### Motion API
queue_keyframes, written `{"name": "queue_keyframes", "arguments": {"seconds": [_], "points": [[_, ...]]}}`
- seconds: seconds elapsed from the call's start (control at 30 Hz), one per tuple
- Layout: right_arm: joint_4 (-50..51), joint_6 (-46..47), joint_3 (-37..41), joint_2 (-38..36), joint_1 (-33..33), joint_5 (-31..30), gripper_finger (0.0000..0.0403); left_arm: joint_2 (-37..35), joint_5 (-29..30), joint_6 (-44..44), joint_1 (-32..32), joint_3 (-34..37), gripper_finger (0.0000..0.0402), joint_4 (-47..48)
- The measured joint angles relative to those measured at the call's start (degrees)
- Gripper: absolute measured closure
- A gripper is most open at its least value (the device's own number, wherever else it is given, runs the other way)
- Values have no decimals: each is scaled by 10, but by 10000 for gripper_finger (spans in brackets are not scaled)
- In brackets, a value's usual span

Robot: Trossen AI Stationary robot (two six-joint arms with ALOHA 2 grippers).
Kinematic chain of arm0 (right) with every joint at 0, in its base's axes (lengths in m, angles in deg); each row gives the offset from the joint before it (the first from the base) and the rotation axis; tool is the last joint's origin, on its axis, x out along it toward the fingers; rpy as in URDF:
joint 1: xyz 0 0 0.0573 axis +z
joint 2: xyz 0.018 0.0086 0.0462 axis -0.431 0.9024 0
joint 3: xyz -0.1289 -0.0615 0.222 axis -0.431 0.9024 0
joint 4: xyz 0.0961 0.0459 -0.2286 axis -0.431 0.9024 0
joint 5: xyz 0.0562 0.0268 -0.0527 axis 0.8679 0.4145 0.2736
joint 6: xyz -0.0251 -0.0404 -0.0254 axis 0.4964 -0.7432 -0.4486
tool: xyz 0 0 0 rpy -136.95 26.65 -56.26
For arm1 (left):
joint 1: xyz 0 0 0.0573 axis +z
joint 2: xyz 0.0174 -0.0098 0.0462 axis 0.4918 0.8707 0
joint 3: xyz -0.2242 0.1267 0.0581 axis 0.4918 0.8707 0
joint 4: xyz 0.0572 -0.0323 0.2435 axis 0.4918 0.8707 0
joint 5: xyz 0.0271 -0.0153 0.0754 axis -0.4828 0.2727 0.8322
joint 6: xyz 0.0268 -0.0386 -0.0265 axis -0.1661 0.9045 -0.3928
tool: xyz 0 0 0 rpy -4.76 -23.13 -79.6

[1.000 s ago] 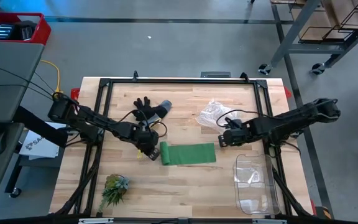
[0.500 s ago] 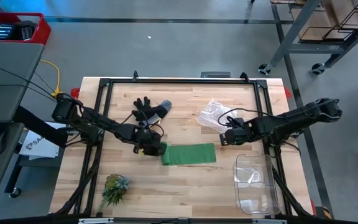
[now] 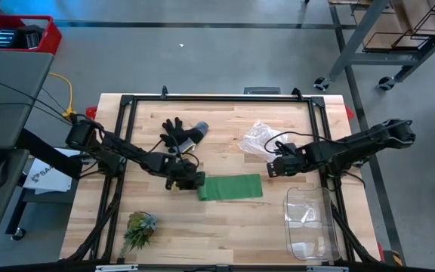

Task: Roll bandage
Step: Roll the green bandage

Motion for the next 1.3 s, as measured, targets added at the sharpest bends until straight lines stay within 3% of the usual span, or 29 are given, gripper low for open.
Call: {"name": "queue_keyframes", "arguments": {"seconds": [0.17, 0.37, 0.57, 0.8, 1.07, 1.3], "points": [[2, 0, 0, 0, 0, 0, 403, -13, 7, -112, 14, -30, 401, -83], [4, 0, 0, 0, 0, 0, 403, -26, -40, -259, 20, -89, 402, -104], [-14, 0, 0, 0, 0, 1, 403, -28, -43, -279, 29, -124, 401, -98], [-140, -33, 13, 26, -2, 37, 403, -19, -47, -315, 65, -129, 401, -57], [-246, -34, 31, 67, 0, 74, 403, 14, -66, -315, 109, -132, 402, -71], [-357, -85, 31, 76, 37, 111, 403, 97, -69, -433, 161, -235, 401, 9]]}}
